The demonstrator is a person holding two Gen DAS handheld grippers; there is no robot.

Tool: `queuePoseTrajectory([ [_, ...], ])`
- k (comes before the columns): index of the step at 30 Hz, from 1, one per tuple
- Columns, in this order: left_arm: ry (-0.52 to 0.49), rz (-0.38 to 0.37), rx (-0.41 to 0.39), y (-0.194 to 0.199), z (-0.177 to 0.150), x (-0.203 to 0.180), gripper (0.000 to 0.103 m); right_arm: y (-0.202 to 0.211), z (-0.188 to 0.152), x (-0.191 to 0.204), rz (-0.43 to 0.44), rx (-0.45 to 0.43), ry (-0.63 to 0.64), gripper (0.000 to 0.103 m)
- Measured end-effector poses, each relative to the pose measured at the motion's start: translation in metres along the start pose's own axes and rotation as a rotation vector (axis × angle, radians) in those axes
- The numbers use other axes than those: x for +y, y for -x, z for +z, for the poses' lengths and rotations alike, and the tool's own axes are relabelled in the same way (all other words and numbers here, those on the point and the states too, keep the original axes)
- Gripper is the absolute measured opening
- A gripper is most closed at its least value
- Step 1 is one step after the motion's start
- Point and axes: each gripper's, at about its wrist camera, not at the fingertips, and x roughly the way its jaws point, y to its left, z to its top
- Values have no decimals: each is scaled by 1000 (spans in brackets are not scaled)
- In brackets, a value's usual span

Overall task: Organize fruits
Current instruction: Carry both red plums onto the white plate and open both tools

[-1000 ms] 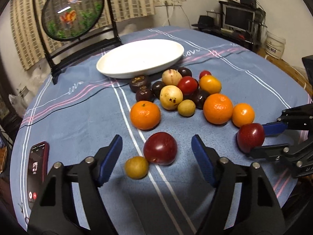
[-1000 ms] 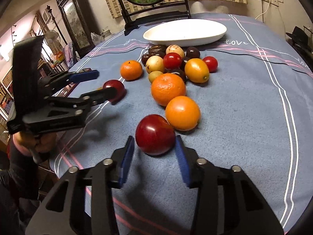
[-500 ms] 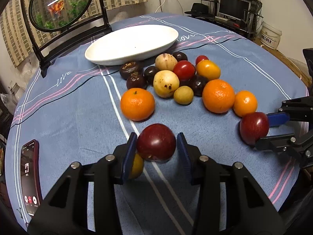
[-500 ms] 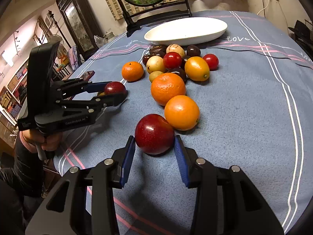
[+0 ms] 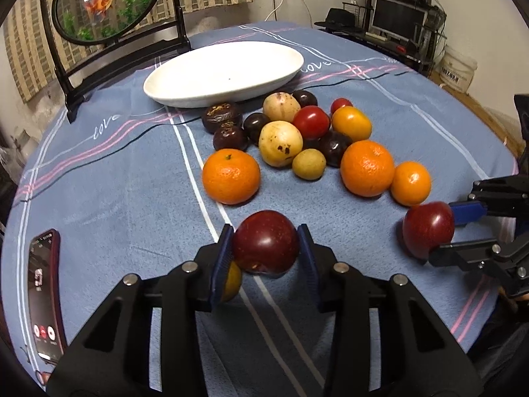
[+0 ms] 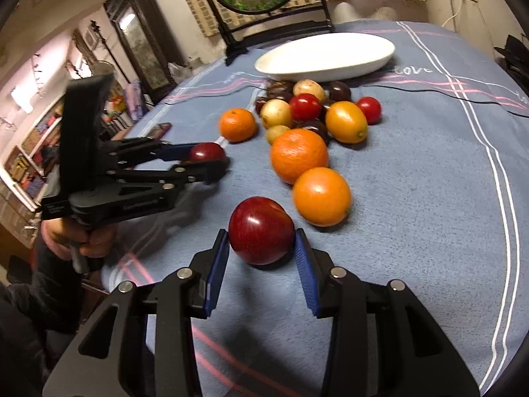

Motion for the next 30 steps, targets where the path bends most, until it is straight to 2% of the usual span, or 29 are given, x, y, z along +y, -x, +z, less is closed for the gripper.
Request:
queuePoseTrajectory([
  [3, 31, -53, -34, 9, 6, 4, 40, 11, 10, 0, 58, -36, -3, 42],
  [6, 62, -78, -87, 17, 23, 8, 40, 22, 28, -3, 72, -92, -8, 42],
  [11, 168, -98, -170, 10, 75, 31, 40, 25, 91, -28, 19, -208, -33, 42],
  [15, 253, -76, -165, -23, 119, 57, 40, 4, 143, -52, -48, -247, -37, 42],
  [16, 275, -66, -151, -33, 127, 63, 40, -11, 162, -60, -81, -245, -24, 42],
  [19, 333, -40, -114, -59, 140, 79, 40, -41, 187, -78, -126, -211, -23, 42],
  [23, 358, -17, -80, -83, 152, 91, 40, -81, 202, -95, -129, -138, -30, 42],
  [28, 381, -2, -48, -102, 158, 99, 41, -90, 212, -93, -130, -130, 4, 42],
  [30, 385, 15, -48, -103, 158, 101, 55, -94, 213, -94, -122, -122, 2, 42],
])
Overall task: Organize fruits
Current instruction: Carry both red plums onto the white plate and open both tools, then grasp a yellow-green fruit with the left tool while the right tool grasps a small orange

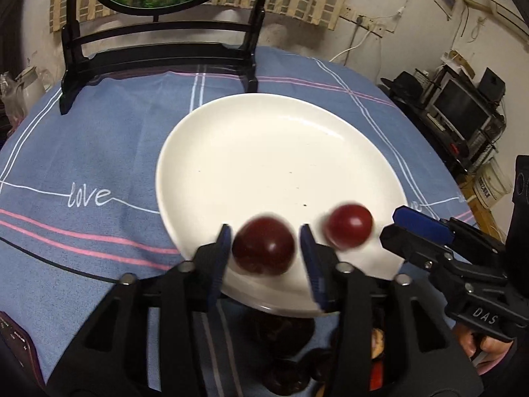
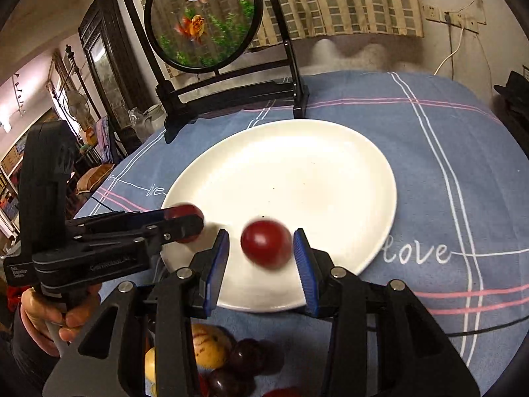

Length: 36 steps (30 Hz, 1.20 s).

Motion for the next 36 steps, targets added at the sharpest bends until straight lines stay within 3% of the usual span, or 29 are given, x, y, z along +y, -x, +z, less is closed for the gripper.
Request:
queuePoseTrajectory([
  [2, -1, 7, -11, 6, 0, 2, 59, 4, -6, 2, 8, 10, -2, 43],
  [6, -26, 13, -72, 38, -6, -2, 82, 22, -9, 7, 23, 23, -5, 46],
  [9, -96, 53, -114, 65, -19, -12, 91, 48, -21, 23, 24, 3, 53, 64],
  [12, -149, 45, -138, 88, -43, -17, 97, 72, -50, 37, 28, -18, 122, 64],
  [15, -135, -24, -101, 104, -76, -12, 97, 93, -93, 45, 10, 13, 151, 64],
  [17, -109, -58, -91, 113, -100, -5, 97, 107, -122, 49, 43, 40, 149, 64],
  [19, -101, -70, -71, 120, -124, 0, 97, 118, -140, 57, 73, 56, 161, 64],
  [22, -121, -42, -64, 131, -153, 5, 97, 122, -160, 69, 35, 84, 197, 64],
  [26, -130, -14, -54, 140, -178, 12, 97, 114, -171, 74, -36, 110, 223, 63],
  [30, -143, 20, -40, 139, -192, 15, 95, 102, -171, 71, -85, 153, 209, 48],
  [32, -147, 10, -53, 142, -193, 13, 93, 102, -172, 67, -82, 154, 193, 45],
  [34, -158, 14, -53, 142, -194, 12, 89, 104, -172, 64, -72, 150, 169, 41],
  [36, -160, 14, -31, 138, -194, 13, 77, 104, -172, 63, -71, 149, 165, 40],
])
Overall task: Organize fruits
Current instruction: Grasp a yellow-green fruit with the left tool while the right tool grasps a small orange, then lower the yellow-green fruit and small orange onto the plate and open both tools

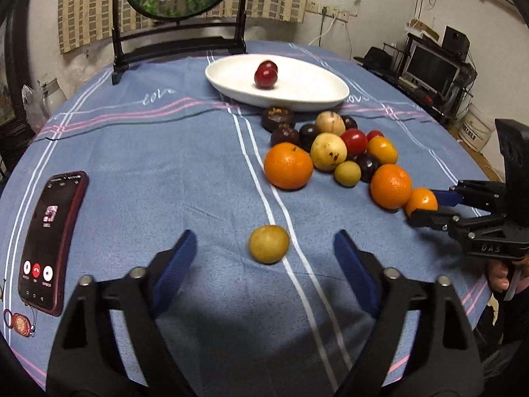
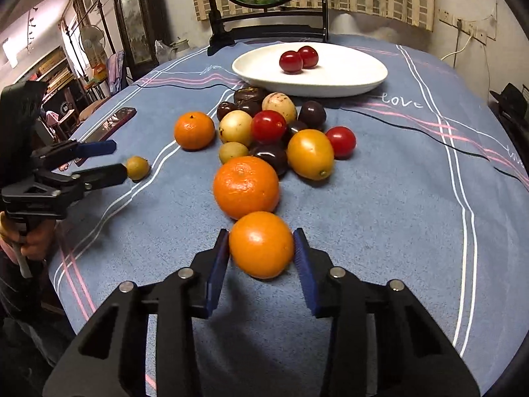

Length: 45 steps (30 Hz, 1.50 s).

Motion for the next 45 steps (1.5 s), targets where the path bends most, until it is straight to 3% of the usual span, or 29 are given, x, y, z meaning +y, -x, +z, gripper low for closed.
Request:
queuePoseTrajectory([
  [3, 4, 3, 26, -6, 0, 0, 63, 1, 0, 0, 0, -2, -5, 39],
  [10, -33, 6, 53, -12, 0, -7, 50, 2, 0, -2, 14, -1, -17, 39],
  [14, -45, 12, 85, -18, -1, -10, 37, 2, 1, -3, 23, -1, -20, 39],
  [20, -38, 21, 86, -19, -1, -9, 29, 4, 0, -5, 41, -10, -28, 39],
  [32, 7, -56, 46, -11, 7, -5, 28, 23, -5, -9, 134, -88, -48, 39],
  [37, 6, -99, -19, -4, 42, -10, 28, 28, 9, -24, 259, -110, -136, 39],
  [41, -10, -123, -82, -8, 89, -18, 29, 35, 47, -35, 238, -190, -153, 39],
  [45, 3, -128, -83, -37, 141, -23, 29, 17, 95, -57, 170, -242, -199, 39],
])
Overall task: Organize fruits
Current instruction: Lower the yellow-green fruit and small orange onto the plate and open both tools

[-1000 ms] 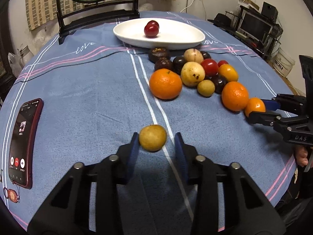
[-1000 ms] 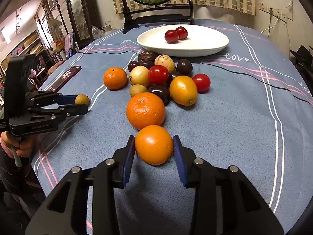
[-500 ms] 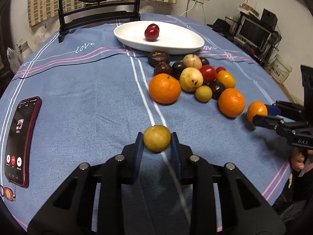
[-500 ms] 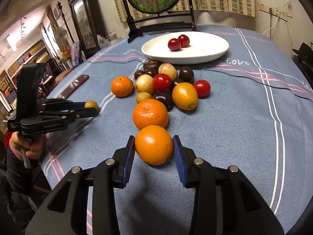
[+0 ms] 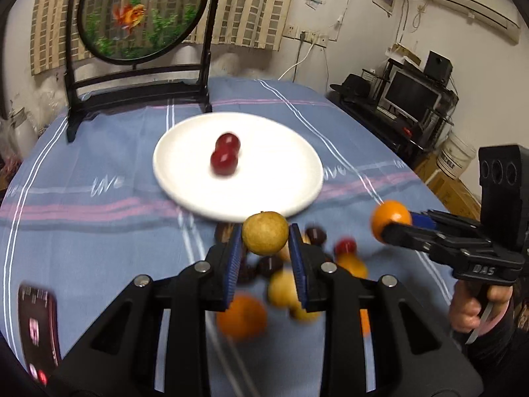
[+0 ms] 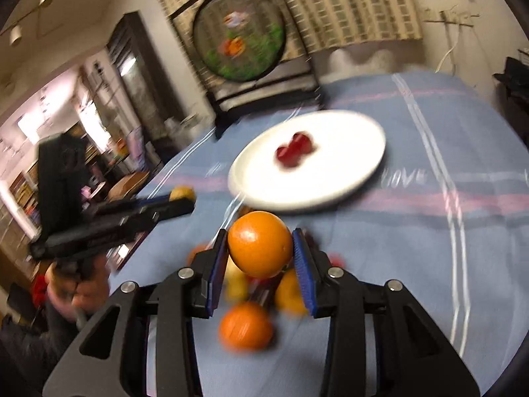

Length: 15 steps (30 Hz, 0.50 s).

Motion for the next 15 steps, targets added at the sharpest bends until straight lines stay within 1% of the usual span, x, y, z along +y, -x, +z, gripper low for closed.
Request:
queuePoseTrajectory([
  [1, 11, -2, 9, -9, 8, 2, 29, -12, 14, -7, -21, -9, -14, 39],
  [2, 29, 6, 20, -22, 19, 6, 29, -22, 22, -12, -35, -8, -25, 39],
  [3, 39, 17, 24, -30, 22, 9, 29, -35, 34, -18, -54, -6, -47, 39],
  [6, 50, 87, 37, -58, 37, 16, 29, -62, 49, -27, -94, 2, -39, 39],
  [7, 51, 98, 45, -65, 39, 17, 29, -76, 54, -28, -113, 23, -28, 39],
  [11, 54, 126, 82, -88, 40, 24, 29, -105, 59, -32, -139, 76, -9, 39],
  [13, 42, 145, 94, -97, 41, 26, 29, -113, 61, -35, -141, 91, -2, 39],
  [15, 45, 143, 109, -104, 43, 29, 29, -118, 64, -35, -147, 99, 10, 39],
])
